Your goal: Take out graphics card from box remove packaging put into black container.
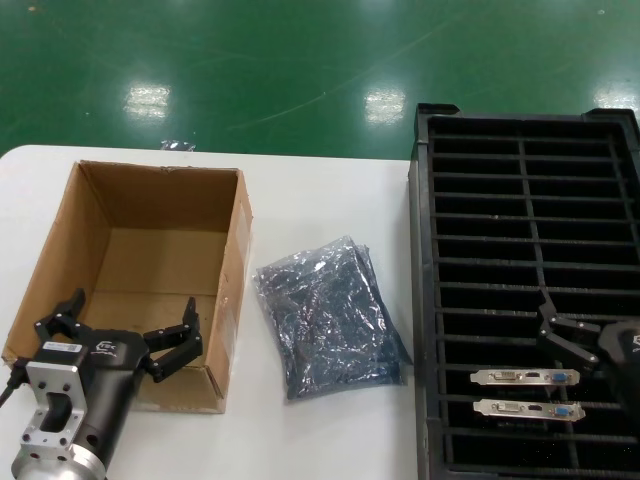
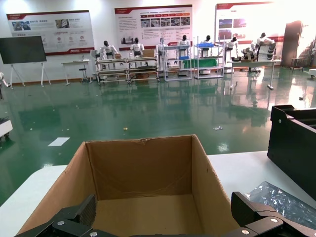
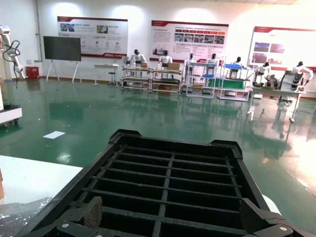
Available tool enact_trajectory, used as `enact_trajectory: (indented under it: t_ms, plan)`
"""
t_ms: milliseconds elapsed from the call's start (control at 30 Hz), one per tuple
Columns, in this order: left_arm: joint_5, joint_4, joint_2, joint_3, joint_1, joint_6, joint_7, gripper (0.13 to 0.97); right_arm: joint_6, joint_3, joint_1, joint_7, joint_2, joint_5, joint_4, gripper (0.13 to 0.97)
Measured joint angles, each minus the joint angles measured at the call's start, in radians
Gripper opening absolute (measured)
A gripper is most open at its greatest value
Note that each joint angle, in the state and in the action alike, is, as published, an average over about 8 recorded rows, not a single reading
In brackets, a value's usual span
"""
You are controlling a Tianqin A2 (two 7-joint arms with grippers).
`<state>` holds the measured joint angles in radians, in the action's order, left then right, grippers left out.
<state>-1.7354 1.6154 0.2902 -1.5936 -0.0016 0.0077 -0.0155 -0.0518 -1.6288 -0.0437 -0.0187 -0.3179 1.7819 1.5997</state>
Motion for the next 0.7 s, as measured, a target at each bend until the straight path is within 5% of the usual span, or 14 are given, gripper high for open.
enact_trajectory:
  t_ms: [700]
  plan:
    - [0.0, 0.0, 0.0, 0.0, 0.0, 0.0, 0.0, 0.966, 0.0, 0.0, 0.0, 0.0, 0.0, 0.0, 0.0, 0.966]
